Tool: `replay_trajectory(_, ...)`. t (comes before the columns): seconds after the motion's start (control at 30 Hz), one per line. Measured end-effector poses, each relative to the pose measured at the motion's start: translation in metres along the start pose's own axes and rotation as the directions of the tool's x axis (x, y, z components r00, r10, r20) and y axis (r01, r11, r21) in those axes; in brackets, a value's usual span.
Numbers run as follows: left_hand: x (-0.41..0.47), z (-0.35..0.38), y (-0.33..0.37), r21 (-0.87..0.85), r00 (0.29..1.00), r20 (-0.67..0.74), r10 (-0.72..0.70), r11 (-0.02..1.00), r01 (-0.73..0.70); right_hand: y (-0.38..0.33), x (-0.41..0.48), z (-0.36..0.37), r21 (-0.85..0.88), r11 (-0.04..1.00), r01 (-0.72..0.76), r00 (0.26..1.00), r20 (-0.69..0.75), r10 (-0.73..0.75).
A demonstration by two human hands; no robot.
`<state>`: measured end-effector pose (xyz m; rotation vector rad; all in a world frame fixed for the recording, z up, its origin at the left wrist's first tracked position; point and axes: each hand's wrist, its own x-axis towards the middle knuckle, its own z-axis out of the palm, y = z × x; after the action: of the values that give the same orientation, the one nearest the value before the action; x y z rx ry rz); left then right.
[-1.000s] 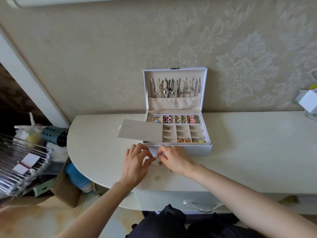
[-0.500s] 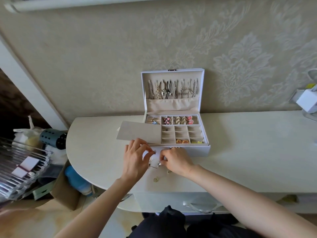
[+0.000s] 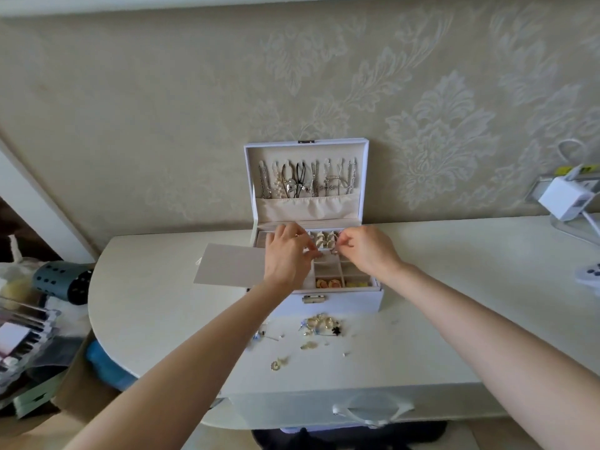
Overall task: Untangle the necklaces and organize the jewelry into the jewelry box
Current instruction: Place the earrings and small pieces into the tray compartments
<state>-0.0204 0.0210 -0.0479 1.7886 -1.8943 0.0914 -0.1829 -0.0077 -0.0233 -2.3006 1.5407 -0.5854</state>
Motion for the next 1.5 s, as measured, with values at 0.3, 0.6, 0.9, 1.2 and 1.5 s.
replay_trajectory(0.3, 0.025, 0.019, 0.006, 0.231, 0.975, 0.194, 0.107, 0.961, -0.151, 0.013, 0.028, 0.014, -0.205, 0.976, 0.078, 0.985, 0.165, -0.044)
replay_trajectory(0.6, 0.022, 0.026, 0.01, 0.232, 0.984, 0.177, 0.005, 0.972, -0.046, 0.001, 0.022, 0.026, -0.312, 0.949, 0.052, 0.996, 0.081, -0.028)
replay_trajectory(0.9, -0.032, 0.009, -0.005, -0.068, 0.975, -0.19, 0.119, 0.989, -0.134, 0.0, -0.035, 0.015, -0.058, 0.983, 0.172, 0.976, -0.122, -0.178)
replay_trajectory(1.2, -0.128, -0.005, -0.044, -0.172, 0.984, -0.163, 0.073, 0.98, -0.101, 0.013, -0.102, 0.043, -0.01, 0.999, 0.051, 0.992, 0.12, -0.049)
replay_trajectory(1.5, -0.158, -0.015, -0.07, -0.099, 0.923, -0.138, -0.359, 0.932, 0.348, 0.01, -0.102, 0.054, -0.056, 0.998, -0.009, 0.993, 0.117, 0.015)
